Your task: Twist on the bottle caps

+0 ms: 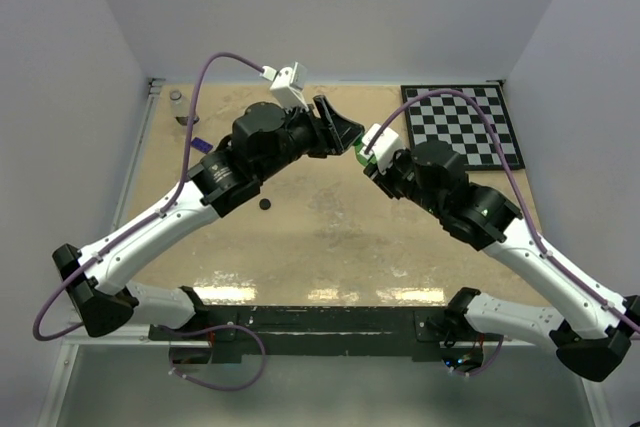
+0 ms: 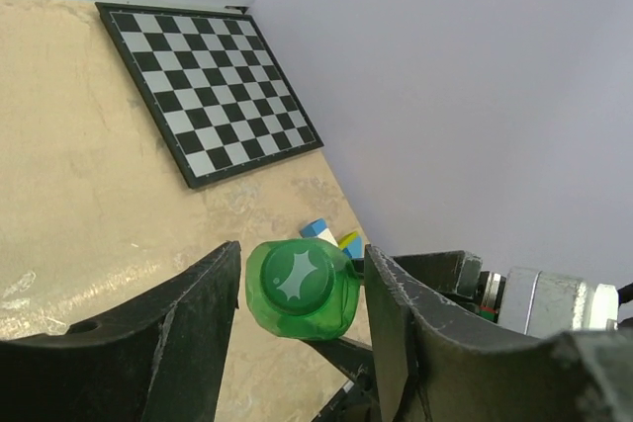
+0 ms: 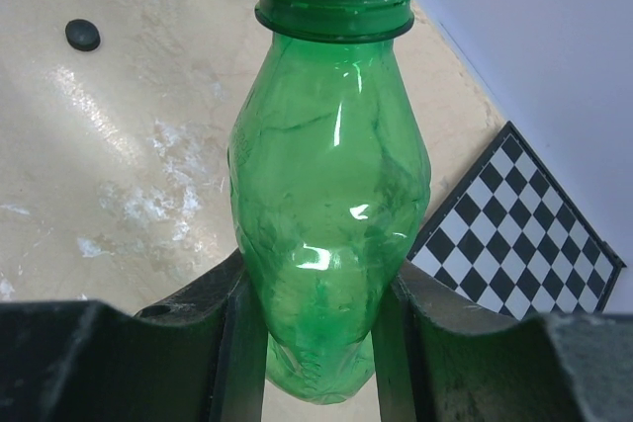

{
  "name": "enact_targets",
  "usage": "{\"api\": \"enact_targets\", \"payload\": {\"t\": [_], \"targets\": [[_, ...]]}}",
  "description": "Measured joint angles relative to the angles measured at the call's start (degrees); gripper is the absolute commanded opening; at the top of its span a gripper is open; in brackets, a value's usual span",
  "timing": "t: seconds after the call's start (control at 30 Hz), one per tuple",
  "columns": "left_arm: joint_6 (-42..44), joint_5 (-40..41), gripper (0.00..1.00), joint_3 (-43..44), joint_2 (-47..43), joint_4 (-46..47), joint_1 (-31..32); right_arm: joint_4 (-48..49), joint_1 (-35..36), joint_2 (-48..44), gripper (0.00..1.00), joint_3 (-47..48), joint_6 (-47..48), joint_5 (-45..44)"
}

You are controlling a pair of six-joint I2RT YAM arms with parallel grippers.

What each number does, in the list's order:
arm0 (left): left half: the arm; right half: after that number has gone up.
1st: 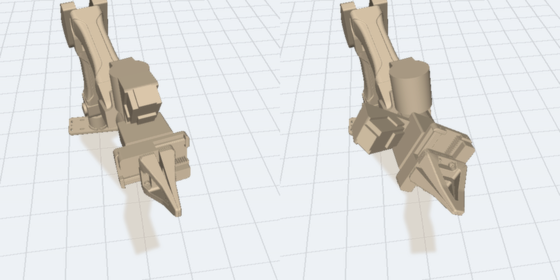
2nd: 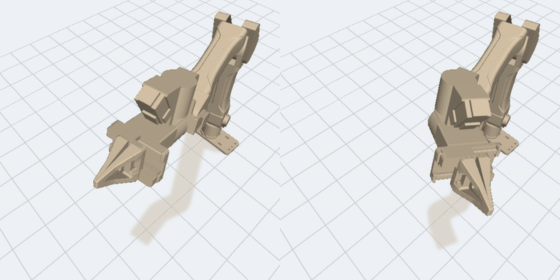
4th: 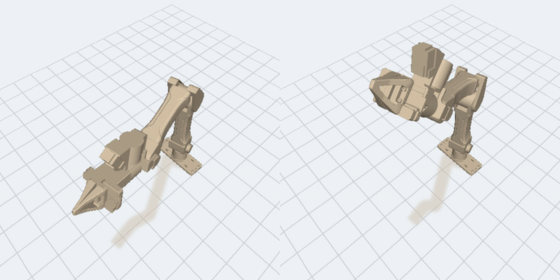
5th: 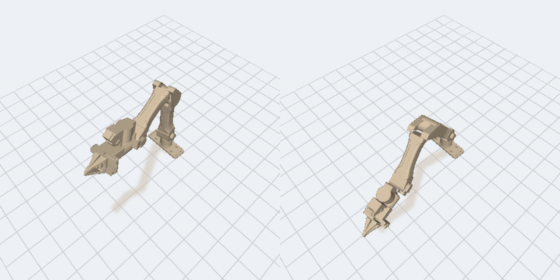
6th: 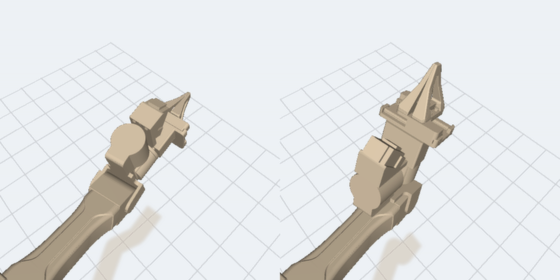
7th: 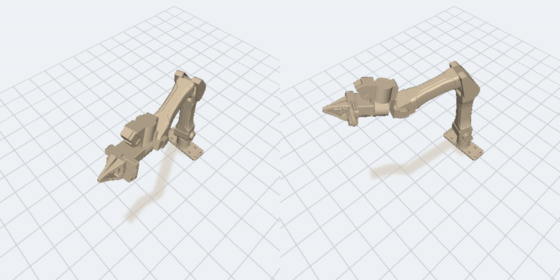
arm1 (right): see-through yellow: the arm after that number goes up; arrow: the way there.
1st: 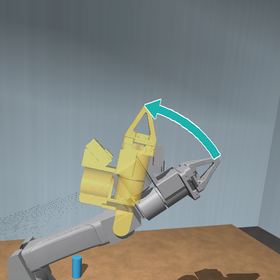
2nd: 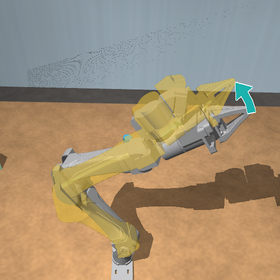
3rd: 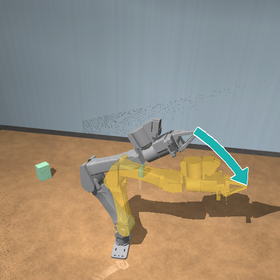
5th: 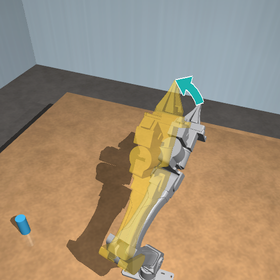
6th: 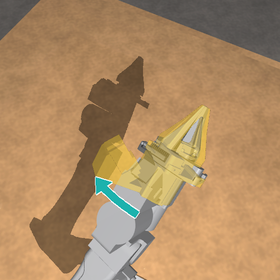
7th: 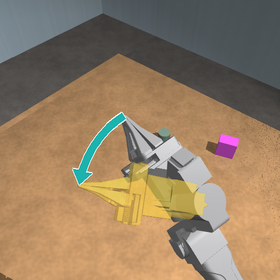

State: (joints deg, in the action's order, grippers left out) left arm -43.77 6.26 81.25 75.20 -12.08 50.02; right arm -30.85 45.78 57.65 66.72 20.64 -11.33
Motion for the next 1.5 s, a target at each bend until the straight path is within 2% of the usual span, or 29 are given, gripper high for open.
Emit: {"api": "enact_targets", "payload": {"t": [0.23, 0.97, 1.2, 1.3, 1.33, 1.5], "targets": [[0.1, 0.3, 0.51, 1.3, 2.2, -0.7, 0.0, 0.0, 0.1, 1.1, 0.0, -0.3, 0.2, -0.7], [0.9, 2.3, 0.44, 1.4, 2.7, -3.4, 0.3, 0.1, 0.3, 2.0, 0.0, -0.5, 0.4, -1.6], [0.9, 2.1, 0.23, 1.4, 2.8, -3.4, 0.3, 0.2, 0.3, 2.1, 0.0, -0.5, 0.6, -1.8], [0.9, 2.1, 0.03, 1.4, 2.8, -3.4, 0.3, 0.2, 0.3, 2.1, 0.0, -0.5, 0.6, -1.9], [0.9, 2.0, 0.0, 1.4, 2.8, -3.4, 0.3, 0.2, 0.3, 2.1, 0.0, -0.5, 0.6, -1.8], [2.6, 1.2, 0.0, 1.4, 2.8, -3.0, 0.2, 0.2, 0.3, 2.0, 0.0, -0.5, 0.4, -0.6]]}}
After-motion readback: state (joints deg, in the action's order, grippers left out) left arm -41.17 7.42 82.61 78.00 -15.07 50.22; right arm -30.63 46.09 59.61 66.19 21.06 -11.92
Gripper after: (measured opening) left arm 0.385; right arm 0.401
